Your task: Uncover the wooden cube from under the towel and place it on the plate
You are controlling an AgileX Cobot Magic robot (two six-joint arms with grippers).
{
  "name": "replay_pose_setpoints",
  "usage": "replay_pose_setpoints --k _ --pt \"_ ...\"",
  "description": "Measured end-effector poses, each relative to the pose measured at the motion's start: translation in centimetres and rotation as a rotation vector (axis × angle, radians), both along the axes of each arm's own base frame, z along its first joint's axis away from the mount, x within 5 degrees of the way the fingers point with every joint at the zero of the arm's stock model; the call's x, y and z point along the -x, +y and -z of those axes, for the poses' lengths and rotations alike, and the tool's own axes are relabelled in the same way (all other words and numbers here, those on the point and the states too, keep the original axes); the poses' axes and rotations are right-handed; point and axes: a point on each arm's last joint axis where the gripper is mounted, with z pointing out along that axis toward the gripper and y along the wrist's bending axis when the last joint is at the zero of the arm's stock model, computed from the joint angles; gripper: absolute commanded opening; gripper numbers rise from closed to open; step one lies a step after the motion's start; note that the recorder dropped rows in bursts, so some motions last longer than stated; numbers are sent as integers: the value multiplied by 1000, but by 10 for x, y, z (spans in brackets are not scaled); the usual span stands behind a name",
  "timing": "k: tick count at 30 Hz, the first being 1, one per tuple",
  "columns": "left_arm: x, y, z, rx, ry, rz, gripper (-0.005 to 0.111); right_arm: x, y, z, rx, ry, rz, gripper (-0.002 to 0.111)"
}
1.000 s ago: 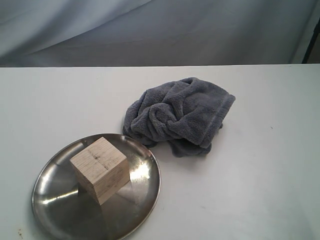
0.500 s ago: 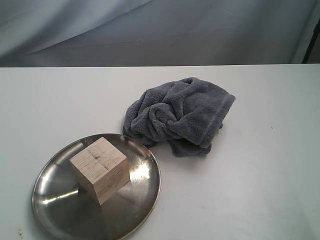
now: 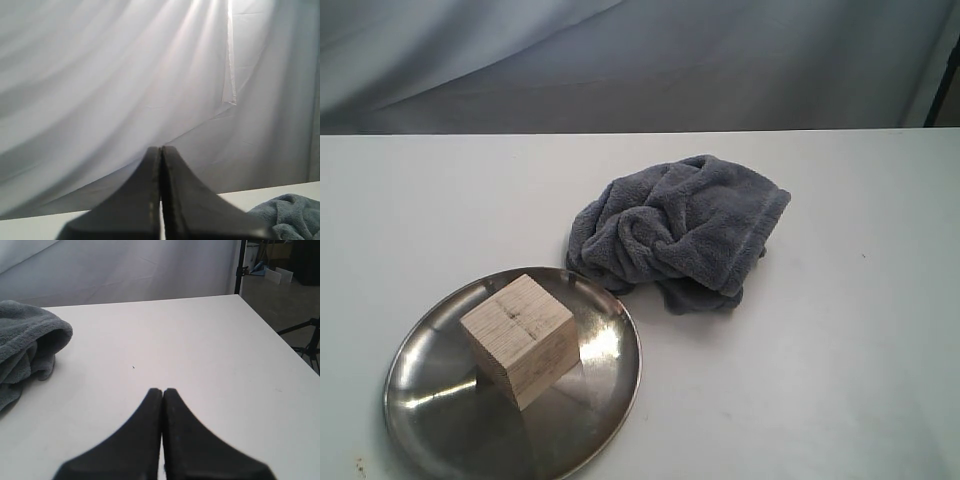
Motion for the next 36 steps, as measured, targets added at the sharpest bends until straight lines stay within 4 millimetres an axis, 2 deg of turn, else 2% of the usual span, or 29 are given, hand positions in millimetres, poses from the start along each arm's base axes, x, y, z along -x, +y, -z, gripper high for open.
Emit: replay_pose_setpoints --k 6,11,20,32,36 --pt "-20 -5 30 38 14 8 0 0 0 0 0 0 0 0" --pt "-28 -7 48 43 20 9 0 0 0 0 0 0 0 0" --pt "-37 -9 73 41 71 9 0 0 0 0 0 0 0 0" --pt "-49 -11 121 26 157 3 0 0 0 0 0 0 0 0" --pt "-50 -11 127 24 167 3 0 0 0 0 0 0 0 0"
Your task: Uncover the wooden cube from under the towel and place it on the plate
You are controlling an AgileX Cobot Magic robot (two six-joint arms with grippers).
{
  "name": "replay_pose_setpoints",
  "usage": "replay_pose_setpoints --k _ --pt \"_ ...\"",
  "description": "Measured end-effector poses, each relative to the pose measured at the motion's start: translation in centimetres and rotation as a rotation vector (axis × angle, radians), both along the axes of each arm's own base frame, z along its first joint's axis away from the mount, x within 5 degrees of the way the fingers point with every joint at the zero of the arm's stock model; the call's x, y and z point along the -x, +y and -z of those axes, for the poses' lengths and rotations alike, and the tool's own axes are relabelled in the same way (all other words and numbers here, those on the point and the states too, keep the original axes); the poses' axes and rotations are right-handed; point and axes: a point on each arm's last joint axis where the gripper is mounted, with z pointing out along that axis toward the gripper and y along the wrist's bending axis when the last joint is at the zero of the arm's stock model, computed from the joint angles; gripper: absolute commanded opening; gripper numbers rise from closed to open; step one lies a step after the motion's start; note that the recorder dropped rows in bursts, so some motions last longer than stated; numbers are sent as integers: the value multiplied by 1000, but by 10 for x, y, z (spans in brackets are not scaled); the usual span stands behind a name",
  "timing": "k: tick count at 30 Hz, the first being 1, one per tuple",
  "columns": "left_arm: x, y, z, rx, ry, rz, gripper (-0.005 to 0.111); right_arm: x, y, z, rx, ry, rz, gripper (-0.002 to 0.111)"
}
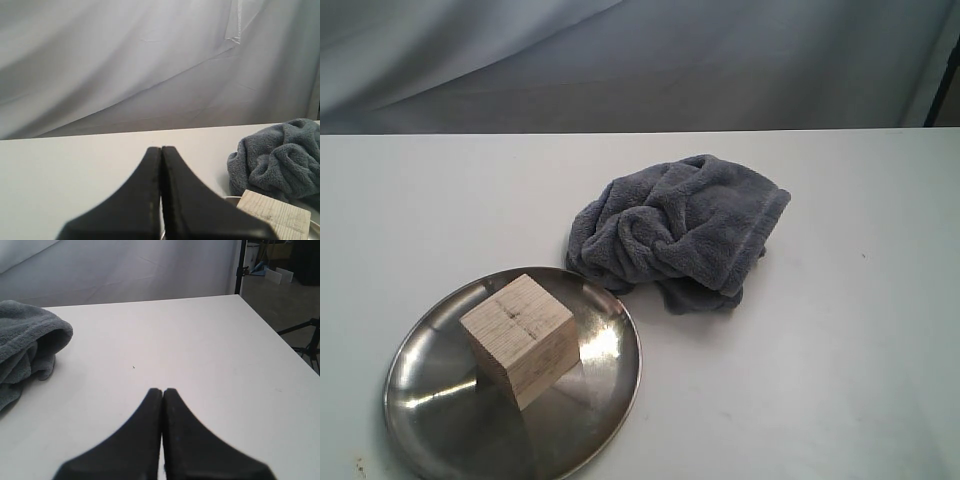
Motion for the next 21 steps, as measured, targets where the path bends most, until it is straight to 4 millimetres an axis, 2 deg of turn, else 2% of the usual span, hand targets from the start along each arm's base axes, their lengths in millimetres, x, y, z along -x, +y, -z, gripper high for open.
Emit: replay_pose_setpoints --k 6,21 --pt "0 0 0 -1 3 0 0 0 0 0 0 0 0 0" --pt "1 1 15 -66 151 0 0 0 0 0 0 0 0 0"
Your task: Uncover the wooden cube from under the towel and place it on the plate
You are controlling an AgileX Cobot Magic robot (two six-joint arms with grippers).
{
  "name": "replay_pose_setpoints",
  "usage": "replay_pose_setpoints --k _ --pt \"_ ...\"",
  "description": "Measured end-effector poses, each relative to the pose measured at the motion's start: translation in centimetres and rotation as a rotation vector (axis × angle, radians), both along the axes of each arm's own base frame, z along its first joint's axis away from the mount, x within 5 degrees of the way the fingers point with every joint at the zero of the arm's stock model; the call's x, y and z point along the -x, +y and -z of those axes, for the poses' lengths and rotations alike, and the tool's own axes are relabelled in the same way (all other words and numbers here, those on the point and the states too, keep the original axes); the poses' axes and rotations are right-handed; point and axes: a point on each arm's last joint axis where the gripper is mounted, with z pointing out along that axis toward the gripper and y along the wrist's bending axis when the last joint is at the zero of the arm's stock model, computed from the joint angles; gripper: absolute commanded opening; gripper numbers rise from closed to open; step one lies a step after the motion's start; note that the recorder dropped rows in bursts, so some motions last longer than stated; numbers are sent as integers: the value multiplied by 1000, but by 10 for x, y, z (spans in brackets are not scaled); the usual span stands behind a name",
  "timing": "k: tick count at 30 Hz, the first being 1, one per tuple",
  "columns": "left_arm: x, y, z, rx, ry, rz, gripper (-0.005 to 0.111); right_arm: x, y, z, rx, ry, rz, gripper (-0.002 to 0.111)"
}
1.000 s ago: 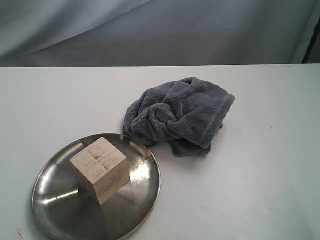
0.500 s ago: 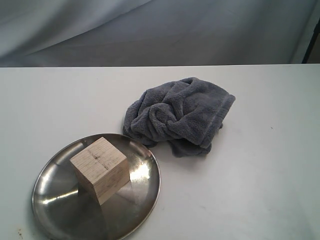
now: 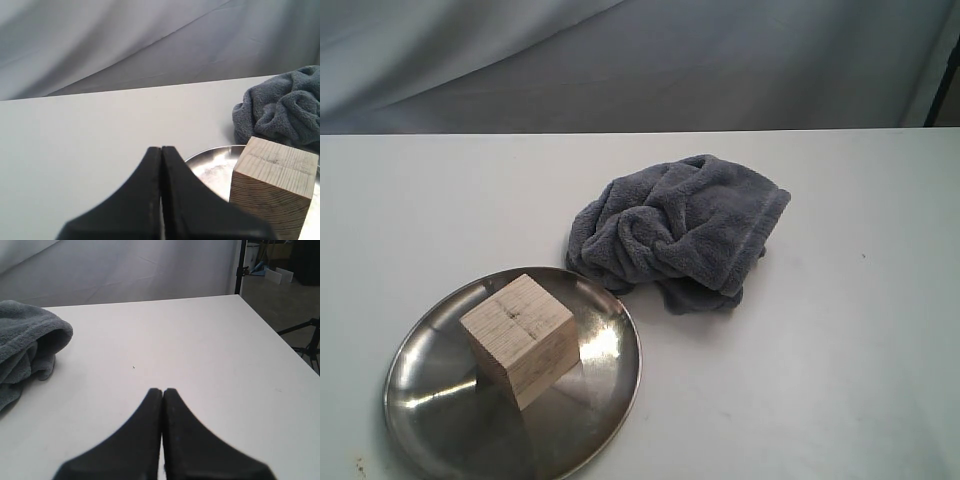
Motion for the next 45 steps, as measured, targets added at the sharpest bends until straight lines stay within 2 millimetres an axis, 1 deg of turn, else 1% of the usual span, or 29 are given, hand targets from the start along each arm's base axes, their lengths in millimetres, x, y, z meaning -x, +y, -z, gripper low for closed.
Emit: replay_pose_setpoints --k 14,31,45 --pt "0 1 2 -12 24 -5 0 0 0 0 0 0 0 0" --pt "0 13 2 -9 27 -232 0 0 0 0 0 0 0 0" --pt "0 14 3 -9 30 -259 0 0 0 0 0 0 0 0"
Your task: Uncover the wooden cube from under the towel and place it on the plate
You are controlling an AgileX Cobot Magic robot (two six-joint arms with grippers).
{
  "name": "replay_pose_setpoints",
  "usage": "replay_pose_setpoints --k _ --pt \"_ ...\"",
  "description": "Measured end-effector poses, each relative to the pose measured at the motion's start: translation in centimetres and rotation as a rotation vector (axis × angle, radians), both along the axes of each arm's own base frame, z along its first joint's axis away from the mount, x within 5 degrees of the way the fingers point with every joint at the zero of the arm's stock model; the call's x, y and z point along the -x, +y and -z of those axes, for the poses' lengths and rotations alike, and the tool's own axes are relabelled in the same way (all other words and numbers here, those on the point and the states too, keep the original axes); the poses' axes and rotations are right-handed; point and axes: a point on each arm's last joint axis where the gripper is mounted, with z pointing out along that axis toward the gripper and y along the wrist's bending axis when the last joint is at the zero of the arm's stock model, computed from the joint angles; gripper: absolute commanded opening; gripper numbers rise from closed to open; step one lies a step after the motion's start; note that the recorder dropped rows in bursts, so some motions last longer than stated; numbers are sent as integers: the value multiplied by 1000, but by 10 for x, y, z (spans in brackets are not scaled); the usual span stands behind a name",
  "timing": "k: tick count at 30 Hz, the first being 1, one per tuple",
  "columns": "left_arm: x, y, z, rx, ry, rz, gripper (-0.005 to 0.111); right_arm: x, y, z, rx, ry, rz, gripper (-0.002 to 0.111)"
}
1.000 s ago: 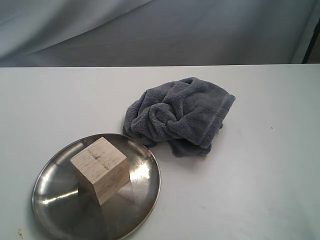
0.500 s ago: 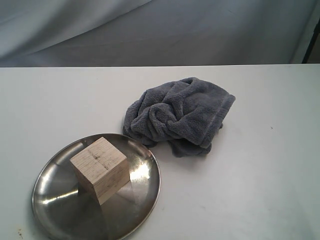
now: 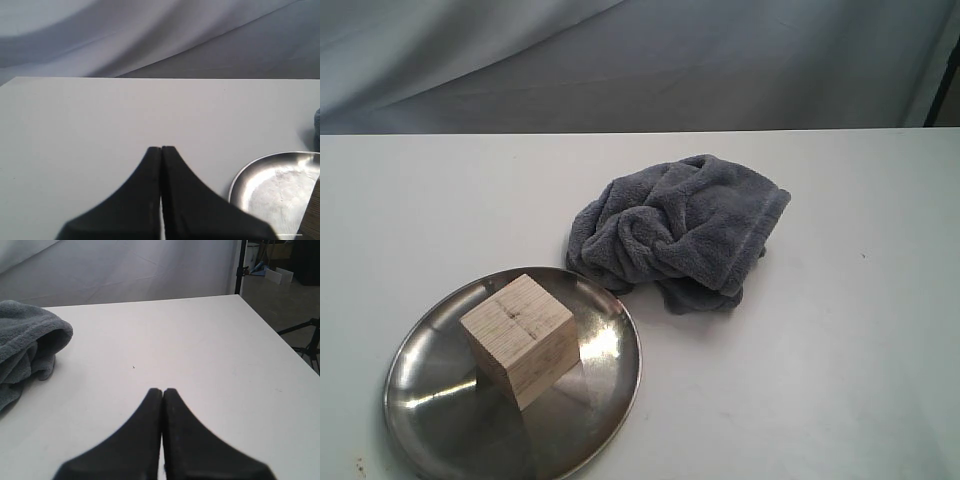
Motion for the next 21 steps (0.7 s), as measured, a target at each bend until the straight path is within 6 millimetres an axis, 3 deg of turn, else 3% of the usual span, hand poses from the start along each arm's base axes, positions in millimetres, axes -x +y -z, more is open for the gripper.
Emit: replay_pose_setpoints --k 21 --pt "0 -1 0 7 0 24 0 0 0 0 0 0 0 0"
